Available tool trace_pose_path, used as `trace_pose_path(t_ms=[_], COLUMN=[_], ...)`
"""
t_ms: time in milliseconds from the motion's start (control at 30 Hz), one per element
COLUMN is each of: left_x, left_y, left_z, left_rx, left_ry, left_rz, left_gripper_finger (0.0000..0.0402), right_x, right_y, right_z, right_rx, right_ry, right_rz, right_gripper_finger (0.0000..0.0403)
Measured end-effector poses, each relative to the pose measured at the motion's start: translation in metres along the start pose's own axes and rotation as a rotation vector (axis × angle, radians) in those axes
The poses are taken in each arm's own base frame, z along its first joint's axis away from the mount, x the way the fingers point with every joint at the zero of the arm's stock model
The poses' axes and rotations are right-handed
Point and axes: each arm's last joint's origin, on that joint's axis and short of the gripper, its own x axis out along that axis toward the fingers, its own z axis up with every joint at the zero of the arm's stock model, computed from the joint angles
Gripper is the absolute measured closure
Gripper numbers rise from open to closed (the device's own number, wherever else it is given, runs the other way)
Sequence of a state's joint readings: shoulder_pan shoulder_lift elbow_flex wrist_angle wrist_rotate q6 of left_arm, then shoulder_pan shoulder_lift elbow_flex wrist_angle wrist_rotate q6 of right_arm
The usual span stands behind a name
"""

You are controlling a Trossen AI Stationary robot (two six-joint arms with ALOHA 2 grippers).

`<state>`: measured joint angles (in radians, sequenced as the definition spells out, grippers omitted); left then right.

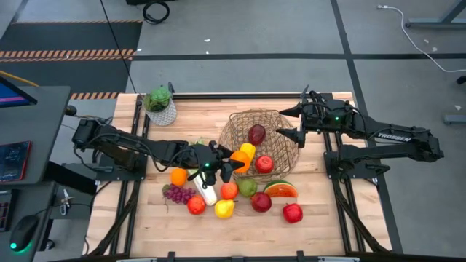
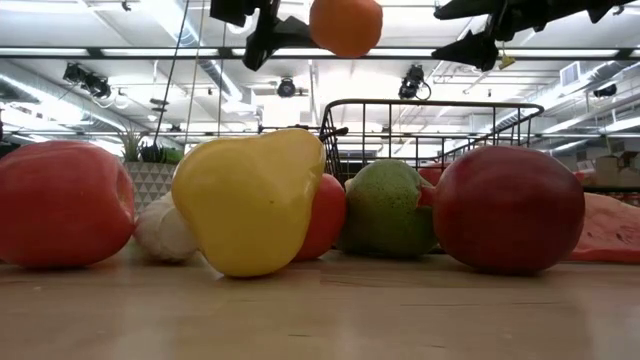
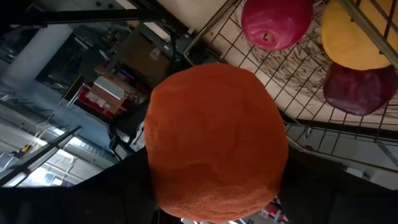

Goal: Build produce basket
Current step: Put the orange into the brown wire basket

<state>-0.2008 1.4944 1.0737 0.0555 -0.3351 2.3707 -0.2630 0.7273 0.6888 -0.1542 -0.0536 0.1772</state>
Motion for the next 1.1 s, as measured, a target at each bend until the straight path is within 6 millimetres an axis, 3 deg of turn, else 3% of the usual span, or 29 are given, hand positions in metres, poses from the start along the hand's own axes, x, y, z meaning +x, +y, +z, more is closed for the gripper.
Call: trace_pose_path(t_ms=[333,600,767,900,1100], left_x=[0.0,-0.004,-0.008,-0.009,-0.009], left_y=[0.001,0.018,0.024,0.025,0.025], left_z=[-0.001,-0.022,-0.032,-0.035,-0.035], left_rx=[-0.039,-0.773,-1.109,-1.255,-1.278], left_ry=[0.009,0.132,0.16,0.18,0.179], left_rz=[0.009,0.256,0.396,0.432,0.435], left_gripper_finger=[0.0129,0.0129,0.0129,0.0129,0.0129], right_x=[0.0,0.0,0.0,0.0,0.0], right_y=[0.0,0.0,0.0,0.0,0.0], right_z=[0.0,0.0,0.0,0.0,0.0], right_rx=[0.0,0.002,0.003,0.003,0.003], right_ry=[0.0,0.0,-0.001,-0.001,-0.001], right_rz=[0.0,0.0,0.0,0.001,0.0], right_gripper_finger=[0.0003,0.0003,0.0003,0.0003,0.0003])
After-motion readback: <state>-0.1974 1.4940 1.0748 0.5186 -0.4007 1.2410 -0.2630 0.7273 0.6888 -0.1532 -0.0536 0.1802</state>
